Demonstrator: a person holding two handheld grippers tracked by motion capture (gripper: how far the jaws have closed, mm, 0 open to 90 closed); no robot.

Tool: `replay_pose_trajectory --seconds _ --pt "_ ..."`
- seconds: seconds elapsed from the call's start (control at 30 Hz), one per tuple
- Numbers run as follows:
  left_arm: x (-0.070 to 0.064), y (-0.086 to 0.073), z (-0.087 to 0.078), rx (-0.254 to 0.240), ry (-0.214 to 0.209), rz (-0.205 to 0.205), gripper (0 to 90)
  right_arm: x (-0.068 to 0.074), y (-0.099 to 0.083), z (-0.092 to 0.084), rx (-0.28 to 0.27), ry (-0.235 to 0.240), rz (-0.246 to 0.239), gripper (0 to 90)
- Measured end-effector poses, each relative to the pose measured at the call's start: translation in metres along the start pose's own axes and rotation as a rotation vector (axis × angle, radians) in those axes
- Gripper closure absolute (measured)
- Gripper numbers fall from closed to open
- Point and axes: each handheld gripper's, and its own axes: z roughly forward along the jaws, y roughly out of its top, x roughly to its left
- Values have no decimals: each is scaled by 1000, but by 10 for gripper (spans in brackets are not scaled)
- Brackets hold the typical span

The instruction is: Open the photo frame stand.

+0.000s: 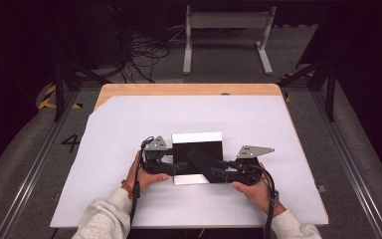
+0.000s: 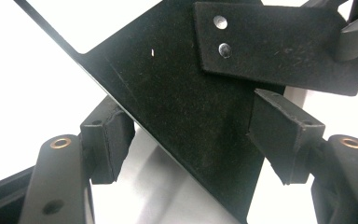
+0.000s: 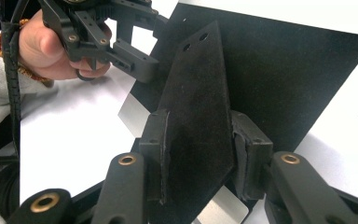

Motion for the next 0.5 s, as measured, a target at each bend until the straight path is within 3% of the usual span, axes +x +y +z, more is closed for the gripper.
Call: replay_pose_trajectory --seconds 0.37,0.5 --pt "3 -2 -7 -33 -4 -9 469 2 2 -1 15 13 -19 641" --pt "3 -1 -7 -45 -16 -6 459 2 1 -3 13 31 -22 658"
